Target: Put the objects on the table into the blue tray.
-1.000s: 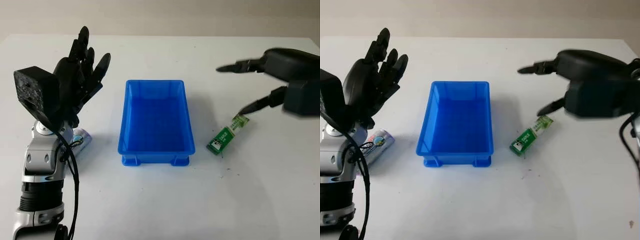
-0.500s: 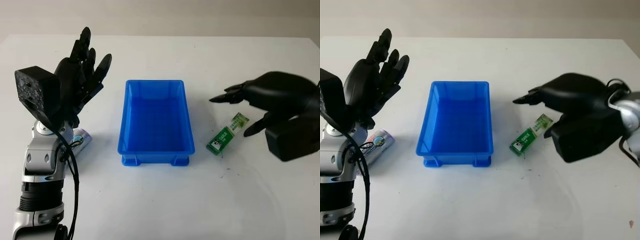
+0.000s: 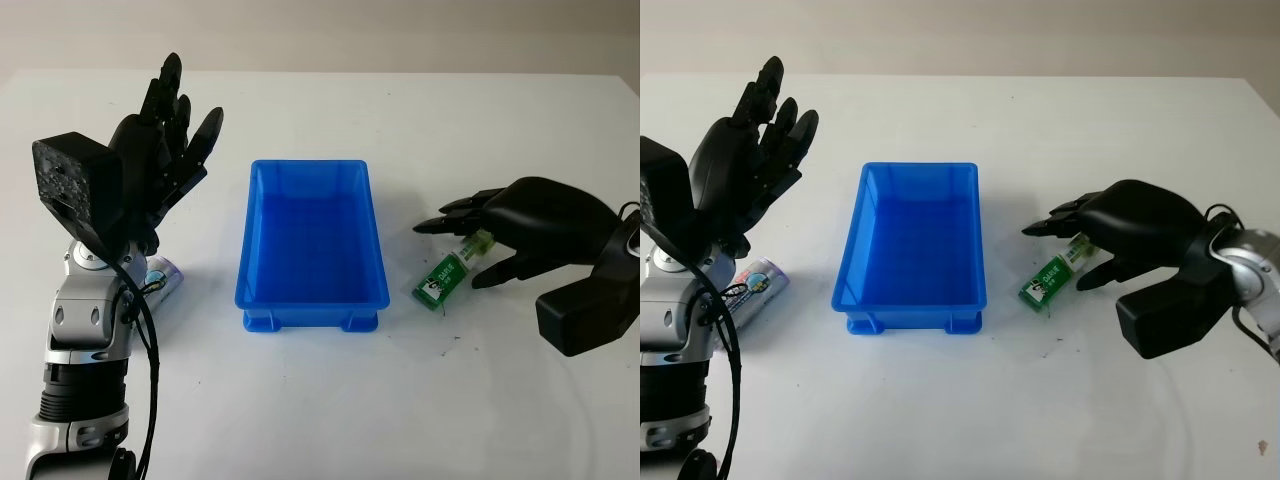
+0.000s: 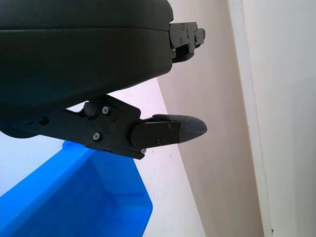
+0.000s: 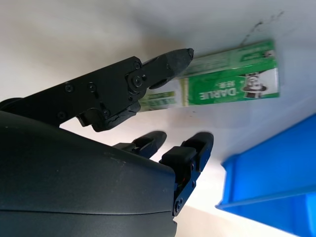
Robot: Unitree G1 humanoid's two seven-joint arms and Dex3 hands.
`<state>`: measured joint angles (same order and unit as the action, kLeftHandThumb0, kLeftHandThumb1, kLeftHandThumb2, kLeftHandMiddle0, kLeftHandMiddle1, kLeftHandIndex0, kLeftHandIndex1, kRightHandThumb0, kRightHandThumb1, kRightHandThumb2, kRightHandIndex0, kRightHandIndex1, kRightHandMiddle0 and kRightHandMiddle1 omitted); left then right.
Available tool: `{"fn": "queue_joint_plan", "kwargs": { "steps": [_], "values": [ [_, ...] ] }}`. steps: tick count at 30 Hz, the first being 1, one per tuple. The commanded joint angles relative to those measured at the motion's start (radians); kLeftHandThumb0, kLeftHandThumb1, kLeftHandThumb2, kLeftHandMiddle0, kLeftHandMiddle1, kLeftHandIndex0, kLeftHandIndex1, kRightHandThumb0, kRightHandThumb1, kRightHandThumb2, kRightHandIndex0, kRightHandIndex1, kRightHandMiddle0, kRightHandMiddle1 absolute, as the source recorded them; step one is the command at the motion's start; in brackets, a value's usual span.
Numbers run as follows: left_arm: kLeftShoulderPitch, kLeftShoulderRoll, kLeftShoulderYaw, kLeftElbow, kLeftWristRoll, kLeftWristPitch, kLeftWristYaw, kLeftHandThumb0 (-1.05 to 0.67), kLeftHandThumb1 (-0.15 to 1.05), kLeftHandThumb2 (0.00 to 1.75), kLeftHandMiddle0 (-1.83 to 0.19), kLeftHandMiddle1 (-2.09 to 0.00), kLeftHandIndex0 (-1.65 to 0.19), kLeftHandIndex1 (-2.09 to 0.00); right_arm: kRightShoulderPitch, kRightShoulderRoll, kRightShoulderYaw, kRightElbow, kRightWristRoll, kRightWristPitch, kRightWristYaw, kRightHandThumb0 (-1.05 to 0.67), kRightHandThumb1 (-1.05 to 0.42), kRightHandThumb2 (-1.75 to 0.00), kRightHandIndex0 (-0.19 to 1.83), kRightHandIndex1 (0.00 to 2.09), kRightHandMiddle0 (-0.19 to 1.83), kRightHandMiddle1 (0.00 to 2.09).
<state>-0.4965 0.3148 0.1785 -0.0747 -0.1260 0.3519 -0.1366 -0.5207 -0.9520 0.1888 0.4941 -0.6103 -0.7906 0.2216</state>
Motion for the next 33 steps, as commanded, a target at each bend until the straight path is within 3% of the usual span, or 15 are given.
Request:
{"fn": "queue_joint_plan", "kwargs": {
  "steps": [1,7,14,19,28,33],
  "values": [
    [-0.010,0.006,0.005,-0.009,0.000,-0.002,0.000,-0.45,1.05,0.42,0.10,-0.06,0.12,-0.06,0.009,0.011,0.004,0.020,-0.007,-0.019,-0.029,-0.35,-0.90,-0.06,0.14,1.10,0.15,1.05],
    [-0.013,0.009,-0.001,-0.008,0.004,-0.001,-0.003,-0.46,1.05,0.41,0.09,-0.06,0.11,-0.06,0.020,0.014,0.013,0.051,-0.021,-0.051,-0.073,-0.32,-0.96,-0.06,0.05,1.47,0.04,1.47],
    [-0.016,0.005,0.000,-0.008,0.002,0.002,-0.001,-0.46,1.05,0.42,0.08,-0.06,0.11,-0.06,0.016,0.017,0.019,0.060,-0.001,-0.046,-0.049,-0.34,-1.00,-0.06,0.02,1.69,0.04,1.65],
    [-0.022,0.003,0.005,0.000,-0.008,0.009,-0.003,-0.48,1.05,0.39,0.09,-0.05,0.12,-0.05,-0.002,0.016,0.033,0.055,-0.068,-0.038,-0.089,-0.43,-1.04,-0.09,0.18,1.87,0.12,1.75],
    [-0.016,0.010,-0.004,-0.009,0.005,0.007,-0.004,-0.47,1.05,0.41,0.08,-0.06,0.10,-0.06,-0.044,0.032,0.066,0.071,-0.116,-0.031,-0.103,-0.42,-1.05,-0.13,0.21,1.92,0.16,1.76],
    [-0.016,0.007,-0.001,-0.014,0.002,0.011,-0.005,-0.46,1.05,0.42,0.09,-0.05,0.10,-0.06,-0.092,0.040,0.060,0.081,-0.102,-0.013,-0.103,-0.44,-1.05,-0.28,0.23,1.83,0.16,1.72]
  ]
}}
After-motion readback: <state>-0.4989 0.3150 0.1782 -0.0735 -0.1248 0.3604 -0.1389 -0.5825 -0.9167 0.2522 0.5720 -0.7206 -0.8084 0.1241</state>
